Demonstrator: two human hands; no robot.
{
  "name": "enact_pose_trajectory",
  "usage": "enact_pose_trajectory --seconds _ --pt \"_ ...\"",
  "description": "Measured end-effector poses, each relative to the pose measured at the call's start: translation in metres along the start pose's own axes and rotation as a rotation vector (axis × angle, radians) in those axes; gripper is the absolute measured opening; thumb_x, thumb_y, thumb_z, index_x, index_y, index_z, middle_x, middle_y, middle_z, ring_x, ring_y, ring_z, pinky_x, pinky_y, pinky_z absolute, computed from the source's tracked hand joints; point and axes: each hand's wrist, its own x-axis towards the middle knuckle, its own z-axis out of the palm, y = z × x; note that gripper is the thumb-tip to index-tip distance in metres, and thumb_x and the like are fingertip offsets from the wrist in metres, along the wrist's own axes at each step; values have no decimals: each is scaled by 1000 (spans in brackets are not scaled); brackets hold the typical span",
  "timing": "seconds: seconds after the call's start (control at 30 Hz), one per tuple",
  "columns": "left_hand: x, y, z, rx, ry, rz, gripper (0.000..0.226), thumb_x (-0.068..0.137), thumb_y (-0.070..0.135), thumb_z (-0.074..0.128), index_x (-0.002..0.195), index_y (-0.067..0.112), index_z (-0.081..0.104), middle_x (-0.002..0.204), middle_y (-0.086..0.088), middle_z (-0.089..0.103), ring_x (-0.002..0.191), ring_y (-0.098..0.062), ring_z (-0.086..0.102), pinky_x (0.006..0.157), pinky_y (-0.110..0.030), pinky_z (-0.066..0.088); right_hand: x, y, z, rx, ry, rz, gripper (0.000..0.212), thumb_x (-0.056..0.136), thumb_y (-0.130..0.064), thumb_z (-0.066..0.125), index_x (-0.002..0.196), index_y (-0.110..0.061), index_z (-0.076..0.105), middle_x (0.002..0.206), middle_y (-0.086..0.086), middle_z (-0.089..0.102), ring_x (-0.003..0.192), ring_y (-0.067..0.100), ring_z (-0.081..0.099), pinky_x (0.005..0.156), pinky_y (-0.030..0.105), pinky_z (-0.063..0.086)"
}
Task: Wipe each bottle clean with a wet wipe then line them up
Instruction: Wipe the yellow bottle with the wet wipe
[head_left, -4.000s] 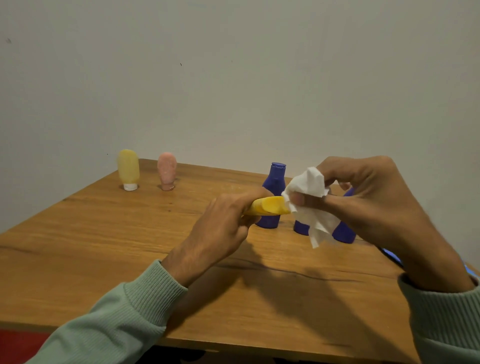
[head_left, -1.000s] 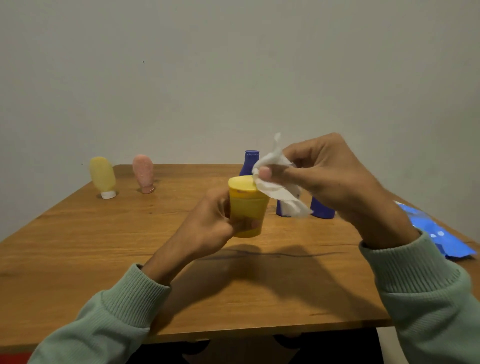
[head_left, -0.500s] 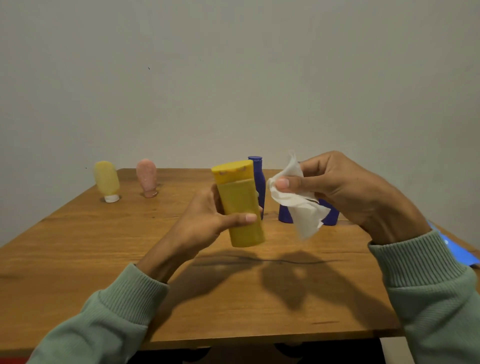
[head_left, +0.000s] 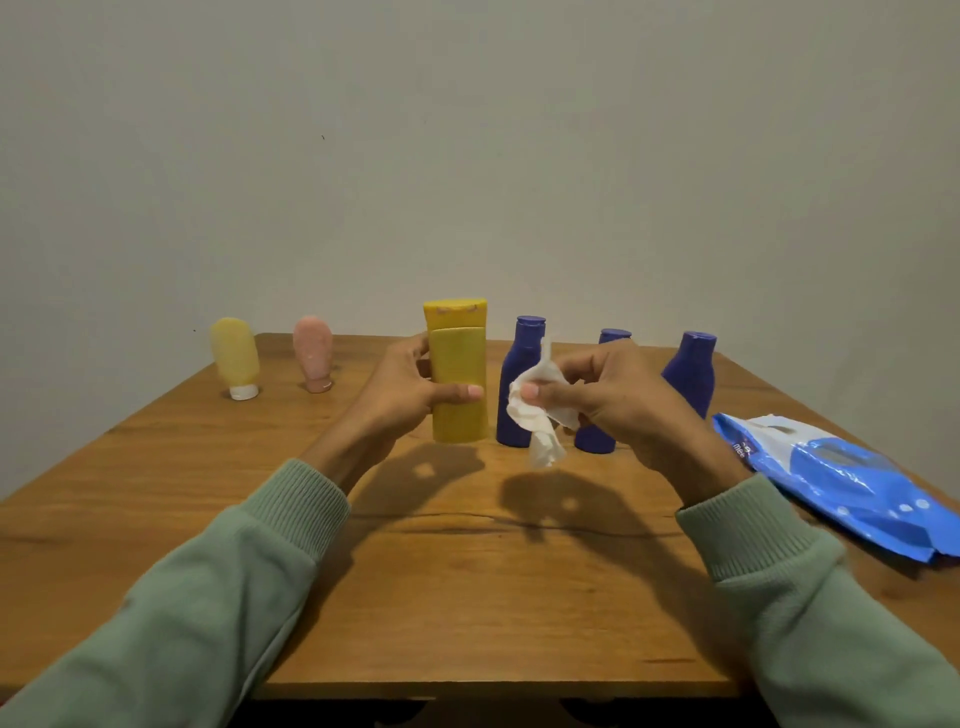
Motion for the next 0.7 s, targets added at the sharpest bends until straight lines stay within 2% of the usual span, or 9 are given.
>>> enact_pose_trajectory --seconds 0.1,0.2,0.3,0.43,0.53,0.7 --pt "13 -5 2 21 12 -10 54 75 13 80 118 28 51 101 14 60 94 -4 58 73 -22 48 12 11 12 -51 4 -20 12 79 -26 73 86 -16 75 76 -2 71 64 3 63 53 13 46" --pt "23 -16 1 27 35 -40 59 75 12 79 127 18 54 106 7 62 102 -15 59 78 -25 49 19 22 20 -88 6 -25 11 81 -24 72 87 -15 75 76 -3 70 65 0 63 52 11 44" --pt "27 -29 -3 4 53 -76 54 74 8 79 122 17 56 110 1 62 108 -21 58 82 -29 50 24 29 28 -142 10 -47 9 82 -22 71 86 -15 74 76 -6 68 68 -3 63 52 11 45" --pt "28 -39 -7 10 62 -115 55 75 4 77 125 13 54 103 6 60 105 -18 55 83 -29 46 27 37 38 -188 14 -72 8 82 -24 71 83 -16 74 76 -7 68 71 -2 62 57 16 47" --pt "30 -43 -10 -6 64 -129 57 76 3 76 128 9 53 107 3 61 107 -19 56 82 -28 47 28 42 42 -206 17 -92 7 83 -24 70 81 -18 74 75 -10 68 72 -3 61 57 16 46" --pt "34 -47 -12 -10 28 -142 54 77 3 75 125 14 54 111 1 61 113 -22 55 92 -35 46 28 45 43 -234 7 -126 8 84 -24 69 84 -18 74 78 -14 68 74 -5 60 58 14 43"
